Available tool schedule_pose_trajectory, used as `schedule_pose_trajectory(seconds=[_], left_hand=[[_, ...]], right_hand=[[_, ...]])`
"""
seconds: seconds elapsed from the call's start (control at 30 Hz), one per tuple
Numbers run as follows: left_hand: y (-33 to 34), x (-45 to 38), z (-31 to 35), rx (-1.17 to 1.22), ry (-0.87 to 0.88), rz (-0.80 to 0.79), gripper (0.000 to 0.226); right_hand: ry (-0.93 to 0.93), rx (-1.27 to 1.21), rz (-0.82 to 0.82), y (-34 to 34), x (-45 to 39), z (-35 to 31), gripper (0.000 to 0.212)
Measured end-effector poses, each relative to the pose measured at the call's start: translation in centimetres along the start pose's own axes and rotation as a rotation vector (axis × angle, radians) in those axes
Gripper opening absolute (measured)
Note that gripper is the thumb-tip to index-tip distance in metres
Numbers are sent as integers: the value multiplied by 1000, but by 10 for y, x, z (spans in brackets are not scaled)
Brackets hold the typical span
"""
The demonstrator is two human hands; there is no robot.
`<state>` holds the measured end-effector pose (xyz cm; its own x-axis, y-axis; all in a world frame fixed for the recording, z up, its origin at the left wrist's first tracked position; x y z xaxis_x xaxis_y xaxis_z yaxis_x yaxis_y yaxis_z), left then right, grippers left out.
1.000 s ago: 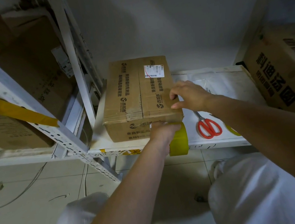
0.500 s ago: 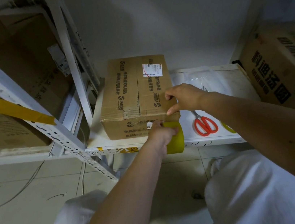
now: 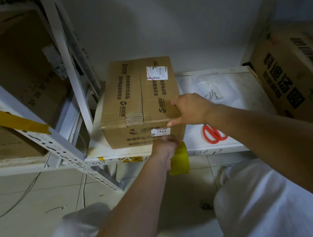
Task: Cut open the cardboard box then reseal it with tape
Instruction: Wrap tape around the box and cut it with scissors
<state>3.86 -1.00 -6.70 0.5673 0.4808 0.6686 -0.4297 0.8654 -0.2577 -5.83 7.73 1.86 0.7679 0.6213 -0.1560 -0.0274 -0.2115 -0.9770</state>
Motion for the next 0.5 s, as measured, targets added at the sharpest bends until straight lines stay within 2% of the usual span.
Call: schedule_pose_trajectory(seconds=[0.13, 0.43, 0.5], left_hand=[[1, -3, 6, 3, 9, -3, 24], [8, -17, 9, -6, -27, 4, 20], [8, -17, 9, 3, -27, 1, 28]], right_hand=[[-51, 95, 78, 9, 2, -8, 69], [-126, 110, -33, -2, 7, -7, 65], [-124, 107, -32, -1, 8, -7, 67]])
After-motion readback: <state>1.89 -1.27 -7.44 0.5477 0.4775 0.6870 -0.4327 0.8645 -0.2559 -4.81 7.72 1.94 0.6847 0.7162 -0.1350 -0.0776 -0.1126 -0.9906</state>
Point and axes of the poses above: each hand's wrist, its own x-axis away from the middle knuckle, its own y-axis out of the palm, z = x × y, the point moved 3 cm from there along -x, towards the middle knuckle, and after that the axes turned 15 degrees about z, right-handed, at the moved point
